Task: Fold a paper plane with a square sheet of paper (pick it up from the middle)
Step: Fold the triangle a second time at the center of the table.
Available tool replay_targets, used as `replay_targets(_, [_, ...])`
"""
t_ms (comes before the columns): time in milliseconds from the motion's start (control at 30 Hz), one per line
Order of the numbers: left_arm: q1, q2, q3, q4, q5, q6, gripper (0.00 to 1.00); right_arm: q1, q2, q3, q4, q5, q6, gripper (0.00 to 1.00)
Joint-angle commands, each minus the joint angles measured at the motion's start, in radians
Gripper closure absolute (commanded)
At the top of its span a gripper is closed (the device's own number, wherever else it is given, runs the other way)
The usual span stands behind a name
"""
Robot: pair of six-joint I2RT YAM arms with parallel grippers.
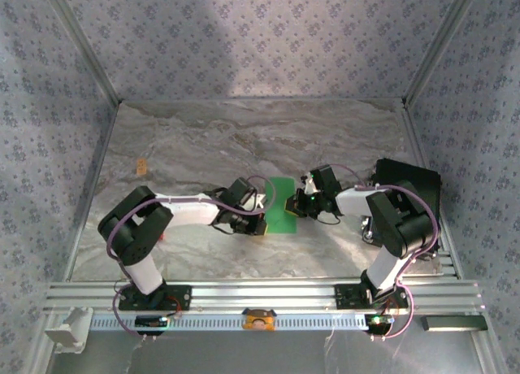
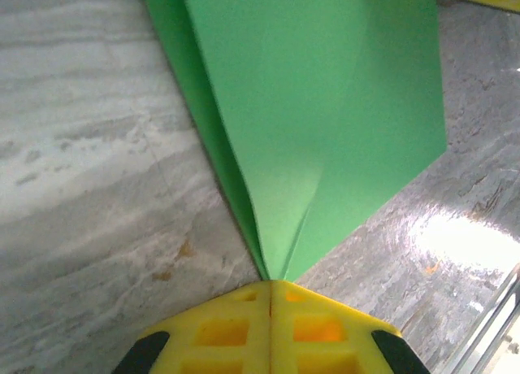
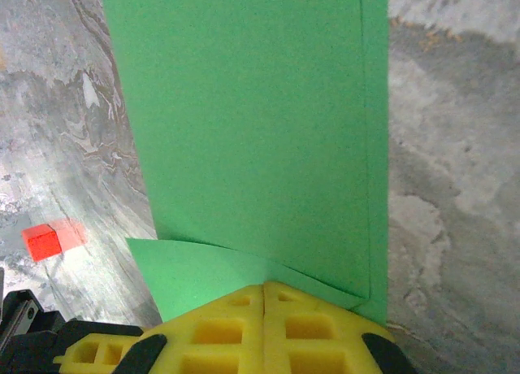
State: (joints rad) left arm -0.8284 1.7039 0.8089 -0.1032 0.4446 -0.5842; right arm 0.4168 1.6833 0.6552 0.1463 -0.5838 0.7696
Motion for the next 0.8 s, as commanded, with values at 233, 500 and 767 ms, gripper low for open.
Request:
replay_targets(233, [0.0,-0.129,-0.01,-0.023,-0.002,-0.011,0.94,0.001,0.006,0.0,-0.08,0.053,-0.008,0.98])
replay_targets(500, [0.074,-0.022,0.134,0.03,0.007,-0.043,0.94,0.019,-0.082,0.043,-0.08,0.02,-0.029,0.8])
replay_targets(767, [0.082,0.12,0.257,-0.009,0.022,-0.021,0.94,-0.003,-0.238,0.009,-0.23,0.122,-0.044,0.67])
